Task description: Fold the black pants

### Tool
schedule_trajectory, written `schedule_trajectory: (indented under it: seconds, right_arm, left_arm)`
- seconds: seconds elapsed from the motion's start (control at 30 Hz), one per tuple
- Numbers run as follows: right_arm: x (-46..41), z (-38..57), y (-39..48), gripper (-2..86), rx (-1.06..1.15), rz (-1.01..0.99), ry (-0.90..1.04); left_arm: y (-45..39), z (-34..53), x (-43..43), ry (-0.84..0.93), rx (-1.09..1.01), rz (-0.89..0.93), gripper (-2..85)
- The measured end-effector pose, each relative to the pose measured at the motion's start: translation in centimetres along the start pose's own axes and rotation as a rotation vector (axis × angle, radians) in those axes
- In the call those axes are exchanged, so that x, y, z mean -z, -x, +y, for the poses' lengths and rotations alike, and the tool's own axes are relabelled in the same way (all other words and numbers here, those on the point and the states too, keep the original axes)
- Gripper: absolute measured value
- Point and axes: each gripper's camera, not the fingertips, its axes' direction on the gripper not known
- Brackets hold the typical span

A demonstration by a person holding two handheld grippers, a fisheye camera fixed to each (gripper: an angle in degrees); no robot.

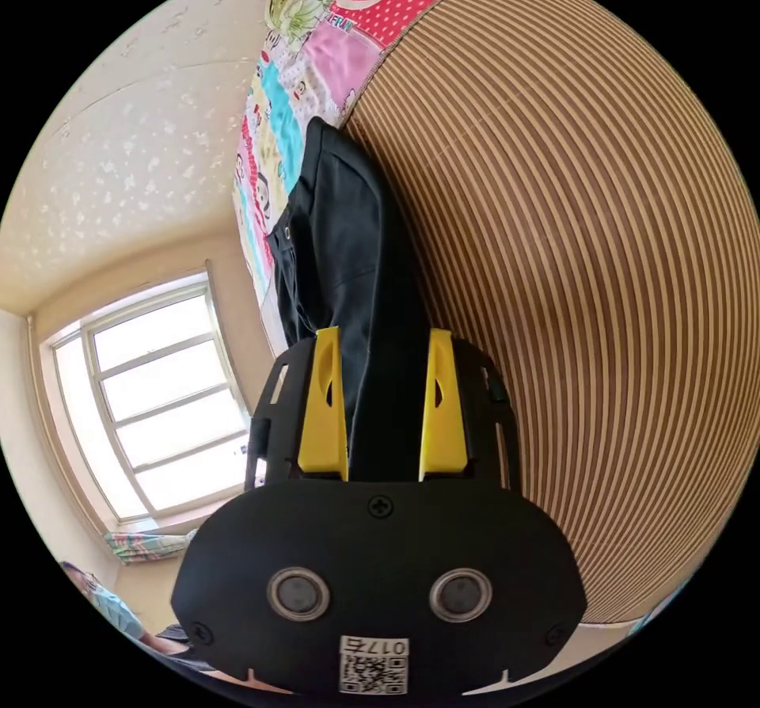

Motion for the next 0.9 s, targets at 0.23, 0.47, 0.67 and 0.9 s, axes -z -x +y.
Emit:
schedule_trajectory:
  seconds: [0.23,0.47,0.67,0.9]
  right_arm:
    - [-3.5,5.9,16.9,2.5,0.352,0.503,-0.211]
    - [-14.4,9.2,35.1,1.1,0.635,0.328,-0.131]
    - [-23.2,7.4,38.7,1.6,0.654,0.067,0.015]
    - [-23.2,12.9,28.0,5.5,0.539,0.066,0.122]
  left_arm:
    - [4.6,2.8,4.6,-0.083,0.043,0.166,-0.7]
    - [15.6,10.0,14.6,-0.25,0.126,0.258,-0.7]
    - [29.1,12.7,21.0,-0.285,0.305,0.166,-0.6]
    - [37.6,9.8,21.1,-0.096,0.28,0.11,-0.5]
